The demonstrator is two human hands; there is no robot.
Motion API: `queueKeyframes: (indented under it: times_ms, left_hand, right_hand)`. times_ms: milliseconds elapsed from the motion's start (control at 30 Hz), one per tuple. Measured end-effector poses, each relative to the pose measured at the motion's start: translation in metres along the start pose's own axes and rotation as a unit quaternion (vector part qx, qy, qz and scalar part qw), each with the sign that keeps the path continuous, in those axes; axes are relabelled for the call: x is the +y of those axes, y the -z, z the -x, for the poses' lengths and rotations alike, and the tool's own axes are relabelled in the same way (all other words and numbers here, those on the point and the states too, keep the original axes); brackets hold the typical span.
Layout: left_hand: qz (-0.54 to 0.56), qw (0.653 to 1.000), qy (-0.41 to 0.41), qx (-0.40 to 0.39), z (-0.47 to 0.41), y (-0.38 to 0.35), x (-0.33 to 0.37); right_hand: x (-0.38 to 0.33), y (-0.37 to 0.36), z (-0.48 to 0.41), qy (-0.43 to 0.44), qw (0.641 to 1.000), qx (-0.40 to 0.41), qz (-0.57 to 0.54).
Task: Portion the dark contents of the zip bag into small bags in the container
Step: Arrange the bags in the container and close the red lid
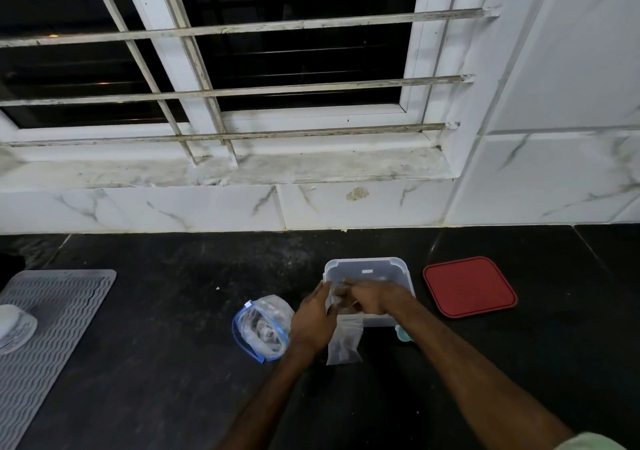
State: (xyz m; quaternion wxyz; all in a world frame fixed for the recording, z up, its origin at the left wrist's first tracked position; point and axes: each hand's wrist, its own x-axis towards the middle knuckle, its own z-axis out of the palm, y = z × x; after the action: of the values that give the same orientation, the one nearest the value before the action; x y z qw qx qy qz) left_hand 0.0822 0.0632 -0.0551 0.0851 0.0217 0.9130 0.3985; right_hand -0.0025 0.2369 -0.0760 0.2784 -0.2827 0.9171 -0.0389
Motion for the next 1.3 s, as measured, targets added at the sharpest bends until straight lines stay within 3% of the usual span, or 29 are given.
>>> queueKeyframes:
  times_ms: [100,200,267,333,433,533,633,733,833,1033,1233,1300]
  left_hand:
    - [0.034,0.999,-0.017,0.021,0.002,0.001,-0.001]
    - [0.107,0.988,0.017,0.110,0.006,0.006,-0.007]
    - [0.154,0.975,0.052,0.155,0.014,0.013,-0.013]
    - [0.156,0.973,0.071,0.152,0.024,0.016,-0.018]
    - [0.112,0.987,0.092,0.069,0.037,0.010,-0.026]
    - [0.074,0.993,0.091,-0.007,0.047,-0.005,-0.033]
    - [0.042,0.996,0.082,0.020,0.051,-0.013,-0.033]
    - [0.039,0.995,0.076,0.049,0.061,-0.012,-0.023]
    - [0.043,0.996,0.062,0.048,0.072,-0.009,-0.017]
    - [0.014,1.000,-0.011,0.020,0.075,-0.005,-0.008]
    - [0.084,0.993,-0.074,0.034,0.055,0.013,-0.006]
    - [0.039,0.995,-0.088,0.028,0.051,0.018,-0.009]
  right_hand:
    - [-0.007,0.008,0.019,0.016,0.988,0.112,-0.106]
    - [-0.026,0.019,0.051,0.000,0.947,0.267,-0.181]
    - [-0.040,0.017,0.078,-0.018,0.925,0.319,-0.208]
    - [-0.045,0.006,0.096,-0.036,0.924,0.300,-0.233]
    - [-0.051,-0.020,0.099,-0.121,0.951,0.211,-0.189]
    - [-0.064,-0.036,0.095,-0.170,0.944,0.177,-0.219]
    - [-0.078,-0.044,0.093,-0.179,0.918,0.208,-0.287]
    - [-0.082,-0.048,0.097,-0.199,0.904,0.247,-0.286]
    - [-0.086,-0.045,0.105,-0.187,0.919,0.243,-0.247]
    - [-0.095,-0.028,0.125,-0.140,0.961,0.228,-0.065]
    - [-0.063,0.017,0.141,-0.132,0.946,0.286,-0.082]
    - [-0.046,0.039,0.139,-0.150,0.935,0.313,-0.071]
